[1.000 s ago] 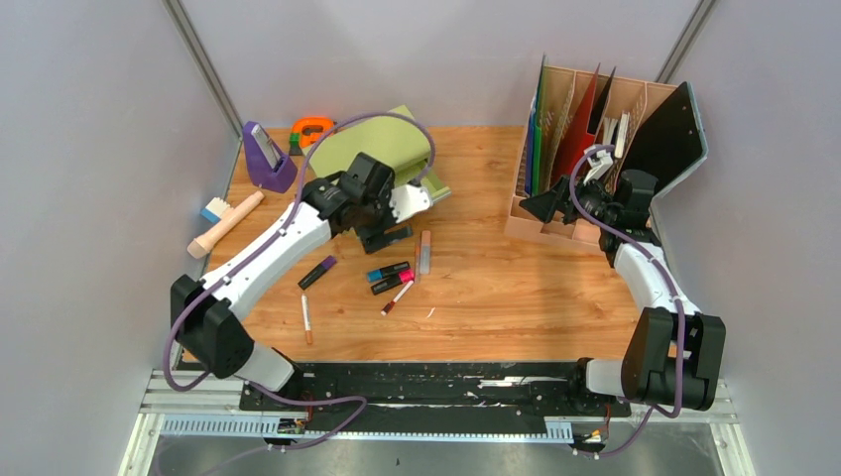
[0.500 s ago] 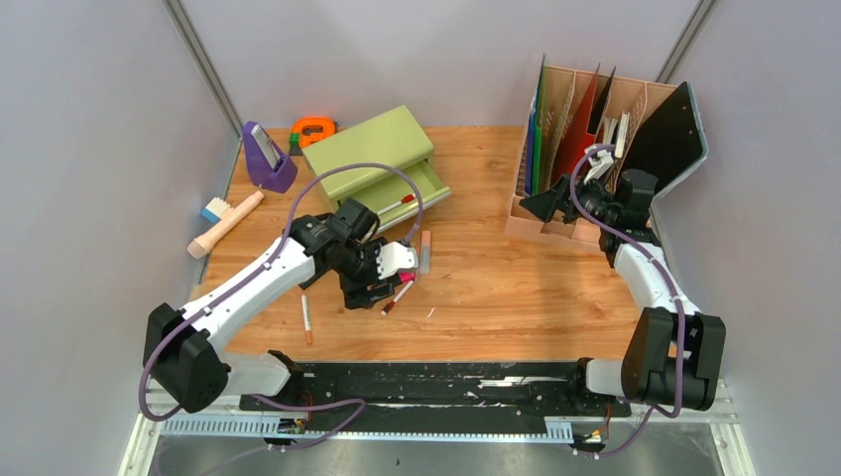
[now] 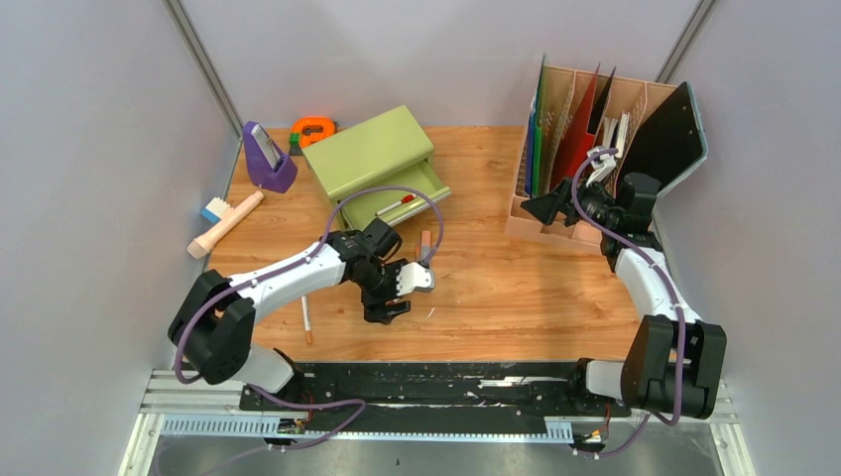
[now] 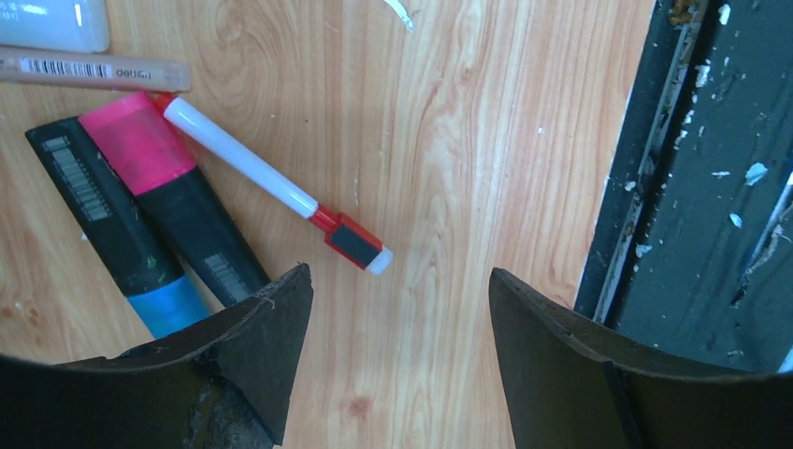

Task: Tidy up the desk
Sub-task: Pick up the stationery from the center of the board.

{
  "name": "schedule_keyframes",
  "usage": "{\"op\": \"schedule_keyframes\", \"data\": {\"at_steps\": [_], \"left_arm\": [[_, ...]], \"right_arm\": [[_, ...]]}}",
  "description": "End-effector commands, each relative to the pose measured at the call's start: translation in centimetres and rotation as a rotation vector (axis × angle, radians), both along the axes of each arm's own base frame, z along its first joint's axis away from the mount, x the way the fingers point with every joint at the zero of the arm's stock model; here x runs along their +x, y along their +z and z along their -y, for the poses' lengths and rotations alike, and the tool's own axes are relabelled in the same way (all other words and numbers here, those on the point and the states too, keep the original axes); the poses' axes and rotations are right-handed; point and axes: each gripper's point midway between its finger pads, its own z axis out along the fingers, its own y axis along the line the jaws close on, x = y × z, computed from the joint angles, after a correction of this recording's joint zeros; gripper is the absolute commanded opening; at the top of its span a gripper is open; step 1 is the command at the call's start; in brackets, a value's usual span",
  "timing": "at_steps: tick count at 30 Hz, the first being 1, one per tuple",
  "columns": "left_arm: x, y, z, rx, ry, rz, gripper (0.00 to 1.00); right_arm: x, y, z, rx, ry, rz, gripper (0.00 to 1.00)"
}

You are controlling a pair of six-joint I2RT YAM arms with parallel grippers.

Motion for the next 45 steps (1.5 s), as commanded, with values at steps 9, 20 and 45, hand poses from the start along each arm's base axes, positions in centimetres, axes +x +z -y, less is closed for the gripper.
{"op": "schedule_keyframes", "data": {"at_steps": [9, 20, 45], "left_arm": [[2.0, -1.9, 1.3, -0.027, -0.050, 0.091, 0.74], [2.7, -3.4, 1.0, 0.017, -0.030, 0.100, 0.70], [0.7, -6.4, 0.7, 0.194, -0.086, 0.159, 0.33]], "right_arm": [[0.0, 1.6, 0.2, -0.009, -0.005, 0.073, 0.96], [-0.1, 1.5, 0.1, -0.002, -0.002, 0.070, 0.96], [-0.1, 1.3, 0.3, 0.000, -0.008, 0.065, 0.97]]}}
